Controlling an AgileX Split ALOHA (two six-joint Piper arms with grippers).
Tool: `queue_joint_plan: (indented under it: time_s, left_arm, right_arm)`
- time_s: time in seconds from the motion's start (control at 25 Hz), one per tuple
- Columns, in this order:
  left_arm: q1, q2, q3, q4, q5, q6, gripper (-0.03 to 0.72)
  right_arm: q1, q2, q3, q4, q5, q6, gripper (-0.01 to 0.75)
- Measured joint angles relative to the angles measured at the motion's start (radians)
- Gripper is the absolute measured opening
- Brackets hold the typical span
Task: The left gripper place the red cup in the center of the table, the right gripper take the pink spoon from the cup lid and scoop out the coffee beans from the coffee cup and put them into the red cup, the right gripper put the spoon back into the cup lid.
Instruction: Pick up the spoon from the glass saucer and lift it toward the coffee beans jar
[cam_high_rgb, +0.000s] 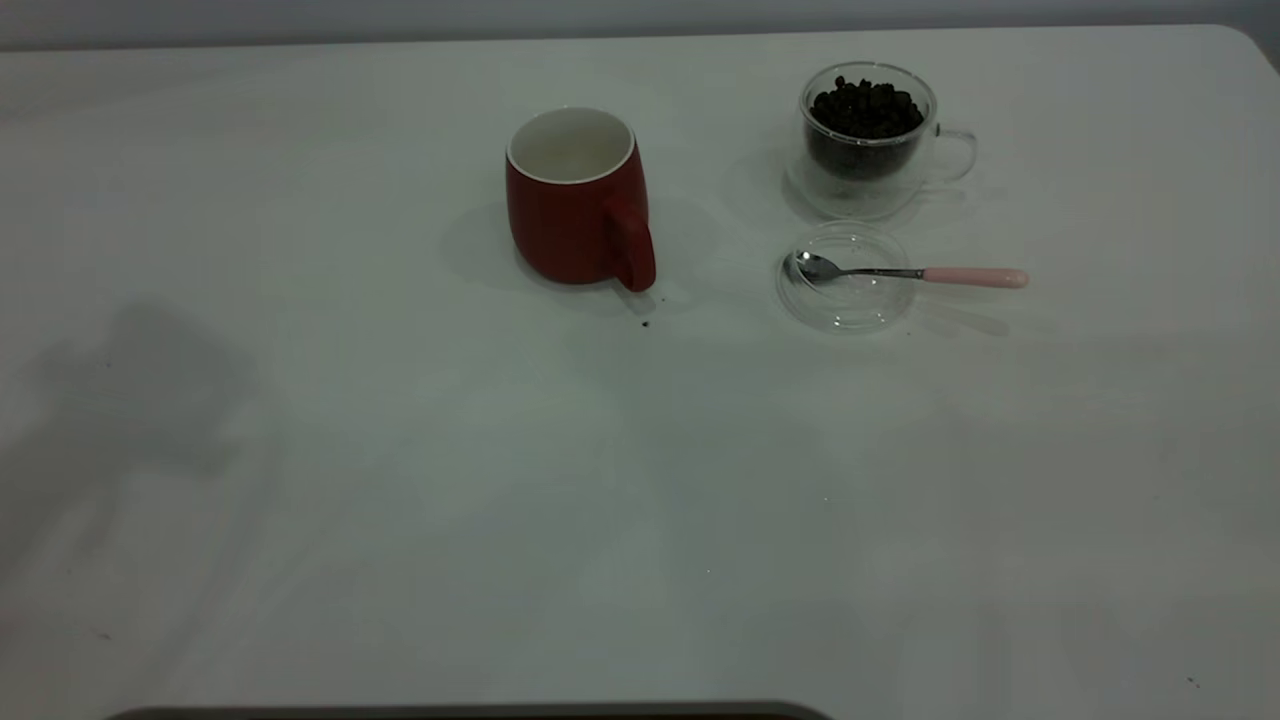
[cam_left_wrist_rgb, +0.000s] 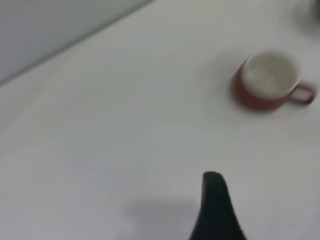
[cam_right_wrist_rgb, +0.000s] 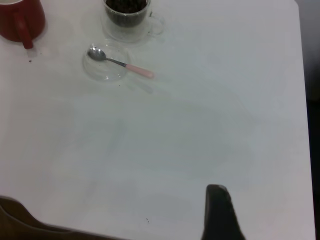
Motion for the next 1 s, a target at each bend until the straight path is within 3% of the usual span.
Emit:
queue_joint_plan:
  time_s: [0.24,0.4,0.44,0.72,1.0]
  left_arm:
    - [0.025,-0.165,0.002,0.466,0.176,-0.431,0.586]
    - [0.025,-0.263,0.002,0.606,0.376,-0.596,0.586]
    - [0.025,-0.289,0.004,0.616,0.418,-0.617,0.586]
    - [0.024,-0.575,0.139,0.585,0.421,-0.670,0.586]
    - [-0.038,-0.889,0.356,0.514,0.421,-0.689,0.586]
  right_arm:
    - [0.000,0.000,0.000,0.000,0.000,0.000,0.508]
    - [0.000,0.000,0.000,0.000,0.000,0.000,0.508]
    - [0.000,0.000,0.000,0.000,0.000,0.000,0.508]
    - [0.000,0.000,0.000,0.000,0.000,0.000,0.508]
    - [0.000,0.000,0.000,0.000,0.000,0.000,0.508]
